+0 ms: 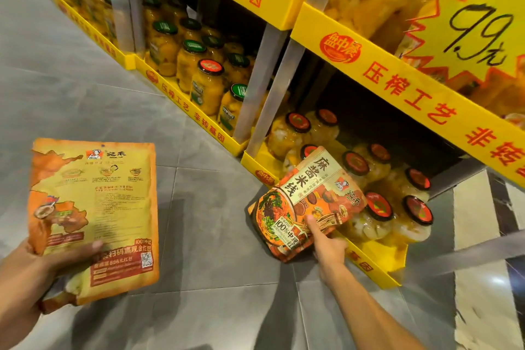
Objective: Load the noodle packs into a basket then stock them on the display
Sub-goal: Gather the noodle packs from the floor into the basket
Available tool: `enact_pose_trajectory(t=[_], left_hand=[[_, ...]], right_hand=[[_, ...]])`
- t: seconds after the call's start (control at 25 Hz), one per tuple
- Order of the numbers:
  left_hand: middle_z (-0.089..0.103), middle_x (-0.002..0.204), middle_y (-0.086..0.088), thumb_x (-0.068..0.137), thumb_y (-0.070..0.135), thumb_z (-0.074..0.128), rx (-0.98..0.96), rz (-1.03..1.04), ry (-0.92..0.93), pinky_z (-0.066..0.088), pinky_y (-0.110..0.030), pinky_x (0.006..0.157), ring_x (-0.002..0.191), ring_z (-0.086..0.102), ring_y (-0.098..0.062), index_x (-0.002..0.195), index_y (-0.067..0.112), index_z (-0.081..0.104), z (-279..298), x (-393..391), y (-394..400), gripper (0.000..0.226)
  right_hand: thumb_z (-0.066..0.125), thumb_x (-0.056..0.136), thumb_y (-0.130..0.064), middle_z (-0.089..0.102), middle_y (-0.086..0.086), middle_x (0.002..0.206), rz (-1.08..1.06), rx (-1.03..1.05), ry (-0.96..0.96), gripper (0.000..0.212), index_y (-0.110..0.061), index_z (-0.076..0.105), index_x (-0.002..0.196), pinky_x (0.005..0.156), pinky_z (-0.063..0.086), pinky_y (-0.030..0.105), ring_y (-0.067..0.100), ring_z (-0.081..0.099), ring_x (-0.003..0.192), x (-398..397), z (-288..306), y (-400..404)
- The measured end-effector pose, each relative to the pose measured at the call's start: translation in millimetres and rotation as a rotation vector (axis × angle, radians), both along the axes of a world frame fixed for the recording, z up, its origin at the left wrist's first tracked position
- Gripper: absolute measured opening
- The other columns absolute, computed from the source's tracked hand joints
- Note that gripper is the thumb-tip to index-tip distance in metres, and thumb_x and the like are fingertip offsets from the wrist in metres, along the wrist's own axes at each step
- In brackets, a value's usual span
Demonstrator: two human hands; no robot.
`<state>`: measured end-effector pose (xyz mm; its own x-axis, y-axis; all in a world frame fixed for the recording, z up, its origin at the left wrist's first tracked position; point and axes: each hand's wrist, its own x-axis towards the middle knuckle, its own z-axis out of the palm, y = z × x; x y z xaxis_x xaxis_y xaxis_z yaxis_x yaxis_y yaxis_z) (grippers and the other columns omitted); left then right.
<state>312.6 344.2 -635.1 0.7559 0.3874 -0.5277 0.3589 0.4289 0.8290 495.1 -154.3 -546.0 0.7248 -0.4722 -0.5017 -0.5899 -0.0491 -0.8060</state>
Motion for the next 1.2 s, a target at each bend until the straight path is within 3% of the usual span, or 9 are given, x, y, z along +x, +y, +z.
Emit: enact_pose_trajectory(t=[0.16,0.32,0.48,0.64,0.72,0.8,0.88,1.0,1.2], left_hand=[[0.066,0.133,-0.008,0.075,0.032,0.090,-0.029,0.032,0.021,0.047,-0.079,0.082,0.113,0.067,-0.043,0.138,0.038,0.057,-16.7,-27.4,16.7,0.071],[0.069,0.129,-0.010,0.072,0.027,0.091,-0.012,0.160,0.028,0.048,-0.078,0.080,0.108,0.070,-0.043,0.131,0.034,0.063,51.4,-60.2,-0.5,0.066],[0.079,0.104,-0.003,0.071,0.004,0.079,-0.024,0.268,-0.090,0.055,-0.067,0.080,0.088,0.076,-0.033,0.116,0.022,0.069,139.3,-75.5,-32.1,0.050],[0.078,0.105,-0.009,0.073,0.001,0.075,-0.015,0.427,-0.118,0.063,-0.049,0.070,0.084,0.077,-0.028,0.110,0.015,0.070,180.1,-97.1,-26.3,0.040],[0.077,0.106,-0.012,0.077,0.007,0.077,0.000,0.525,-0.123,0.062,-0.053,0.071,0.087,0.076,-0.032,0.112,0.015,0.069,191.8,-115.9,-10.3,0.036],[0.077,0.107,-0.014,0.070,0.023,0.089,0.031,0.601,-0.141,0.054,-0.069,0.081,0.094,0.074,-0.039,0.112,0.017,0.070,206.6,-134.0,10.5,0.047],[0.077,0.109,-0.012,0.057,0.029,0.096,0.057,0.702,-0.159,0.057,-0.063,0.081,0.096,0.074,-0.036,0.116,0.017,0.070,228.3,-150.5,28.9,0.065],[0.078,0.109,-0.007,0.070,0.021,0.086,0.069,0.881,-0.182,0.063,-0.043,0.075,0.095,0.076,-0.027,0.121,0.017,0.068,287.4,-194.0,37.0,0.054],[0.076,0.112,-0.011,0.070,0.017,0.081,0.033,1.113,-0.160,0.057,-0.049,0.092,0.101,0.074,-0.031,0.120,0.013,0.068,427.0,-279.5,3.1,0.051]], right_hand=[[0.099,0.017,-0.060,0.075,0.001,0.118,0.029,0.240,-0.167,0.127,-0.021,0.060,0.131,0.106,0.049,0.049,0.023,0.069,0.110,9.0,-3.0,19.3],[0.101,0.006,-0.048,0.078,0.007,0.106,-0.009,0.363,-0.247,0.112,-0.018,0.068,0.109,0.100,0.053,0.055,0.030,0.073,0.102,8.9,2.1,40.8],[0.099,0.030,-0.033,0.077,0.011,0.109,0.090,0.383,-0.272,0.082,-0.015,0.069,0.104,0.097,0.053,0.060,0.033,0.073,0.101,9.7,22.7,75.9],[0.094,0.044,-0.030,0.075,0.011,0.116,0.404,0.461,-0.295,0.072,-0.018,0.069,0.111,0.095,0.056,0.056,0.030,0.073,0.105,-0.6,62.7,156.8],[0.085,0.064,-0.021,0.073,0.013,0.121,0.599,0.510,-0.293,0.055,-0.018,0.067,0.116,0.094,0.055,0.056,0.033,0.071,0.110,-11.7,82.1,216.3],[0.077,0.076,-0.015,0.074,0.013,0.119,0.768,0.569,-0.273,0.049,-0.012,0.065,0.123,0.090,0.058,0.053,0.032,0.072,0.106,-27.8,98.5,276.6],[0.073,0.082,-0.010,0.077,0.011,0.110,0.909,0.591,-0.260,0.042,-0.008,0.065,0.123,0.079,0.063,0.045,0.024,0.076,0.092,-45.5,123.5,329.2],[0.070,0.086,-0.004,0.079,0.007,0.097,1.096,0.629,-0.150,0.028,-0.011,0.068,0.114,0.065,0.063,0.035,0.019,0.077,0.077,-87.6,192.2,385.4],[0.072,0.077,-0.008,0.079,0.010,0.093,1.327,0.566,0.045,0.031,-0.010,0.069,0.108,0.058,0.063,0.035,0.022,0.076,0.070,-158.8,346.1,409.8]])
